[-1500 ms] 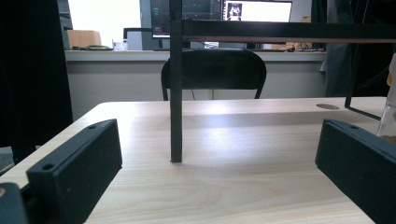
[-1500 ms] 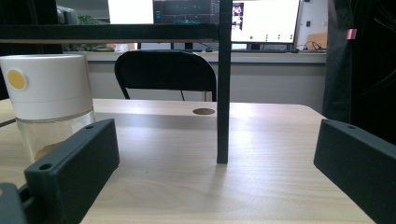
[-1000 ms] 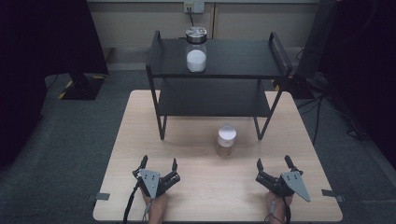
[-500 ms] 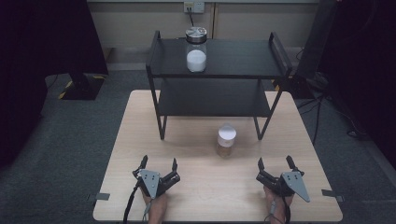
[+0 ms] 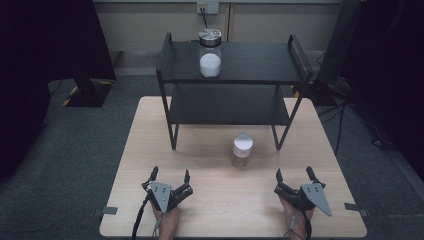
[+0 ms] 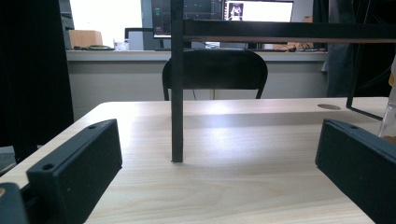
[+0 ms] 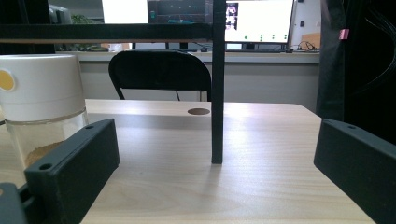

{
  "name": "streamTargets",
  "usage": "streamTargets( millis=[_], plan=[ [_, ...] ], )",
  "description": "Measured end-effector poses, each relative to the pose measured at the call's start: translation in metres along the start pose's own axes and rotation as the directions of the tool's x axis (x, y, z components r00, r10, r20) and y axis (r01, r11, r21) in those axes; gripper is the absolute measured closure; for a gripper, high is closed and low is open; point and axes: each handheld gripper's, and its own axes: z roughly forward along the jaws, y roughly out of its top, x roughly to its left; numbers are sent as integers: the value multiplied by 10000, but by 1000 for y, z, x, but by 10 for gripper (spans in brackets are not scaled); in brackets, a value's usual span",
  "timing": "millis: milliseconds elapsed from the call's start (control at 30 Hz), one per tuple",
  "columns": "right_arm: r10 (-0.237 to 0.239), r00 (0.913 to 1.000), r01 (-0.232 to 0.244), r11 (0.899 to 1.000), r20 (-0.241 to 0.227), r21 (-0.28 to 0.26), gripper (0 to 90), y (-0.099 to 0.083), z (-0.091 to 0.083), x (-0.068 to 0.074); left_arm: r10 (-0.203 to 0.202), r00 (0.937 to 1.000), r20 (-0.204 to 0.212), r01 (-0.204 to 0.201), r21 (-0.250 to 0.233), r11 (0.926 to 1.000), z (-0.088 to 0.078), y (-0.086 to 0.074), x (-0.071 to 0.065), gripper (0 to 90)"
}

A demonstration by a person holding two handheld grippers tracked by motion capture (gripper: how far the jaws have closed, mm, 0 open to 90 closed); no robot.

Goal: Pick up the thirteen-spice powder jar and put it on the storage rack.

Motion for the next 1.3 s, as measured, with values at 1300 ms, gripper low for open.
streamTargets(
  millis=[1300],
  plan=[
    [-351,9627,208,9982,-2683,-557,0,83,56,35,-3,10000,93,3,6,10000,0,0,1,0]
  ],
)
